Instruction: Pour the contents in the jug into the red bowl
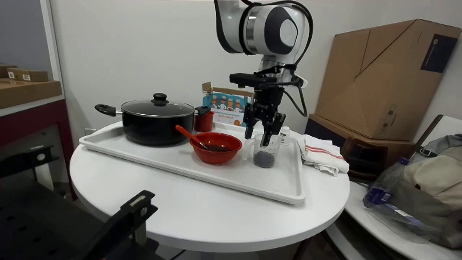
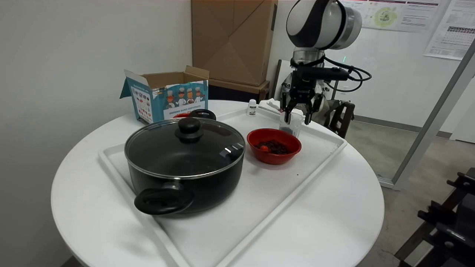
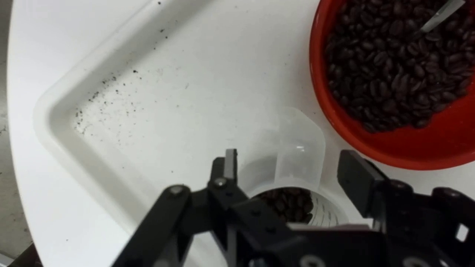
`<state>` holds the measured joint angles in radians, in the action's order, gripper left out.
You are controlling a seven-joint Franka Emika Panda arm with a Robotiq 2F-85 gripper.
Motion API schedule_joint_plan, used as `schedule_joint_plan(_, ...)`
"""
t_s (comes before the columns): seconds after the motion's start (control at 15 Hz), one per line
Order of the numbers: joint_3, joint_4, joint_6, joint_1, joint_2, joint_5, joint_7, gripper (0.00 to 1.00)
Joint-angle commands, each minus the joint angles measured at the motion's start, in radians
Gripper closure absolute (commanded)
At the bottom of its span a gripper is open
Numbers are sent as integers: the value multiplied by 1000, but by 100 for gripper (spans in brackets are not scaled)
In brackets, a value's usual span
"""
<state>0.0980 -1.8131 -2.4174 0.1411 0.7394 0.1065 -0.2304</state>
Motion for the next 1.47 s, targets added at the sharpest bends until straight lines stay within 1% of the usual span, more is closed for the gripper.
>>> schedule_joint_plan(0.0, 1, 30, -10, -5, 26, 22, 1, 59)
schedule_joint_plan(0.07, 2, 30, -11, -6, 27, 21, 0, 68)
schedule_joint_plan(0.2, 3, 29, -13, -6, 28, 21, 0, 81)
schedule_joint_plan(0.27, 4, 29, -12, -7, 28, 20, 0, 90)
schedule_joint_plan(0.33, 5, 28, -12, -7, 27, 19, 0, 93)
schedule_joint_plan(0.4, 5, 27, -13, -7, 26, 18, 1, 88)
schedule_joint_plan(0.6, 2, 18, -7, -3, 15, 19, 10, 88)
schedule_joint_plan(0.73, -3, 3, 23, 3, -9, 4, 52, 88)
schedule_joint_plan(0.87, -7, -8, 60, 21, -43, -22, 145, 88)
schedule_joint_plan(1.0, 10, -15, 95, 27, -83, -62, 219, 88)
schedule_joint_plan(1.13, 15, -24, 135, 46, -134, -108, 322, 88)
schedule_joint_plan(1.4, 3, -40, 249, 82, -251, -178, 526, 88)
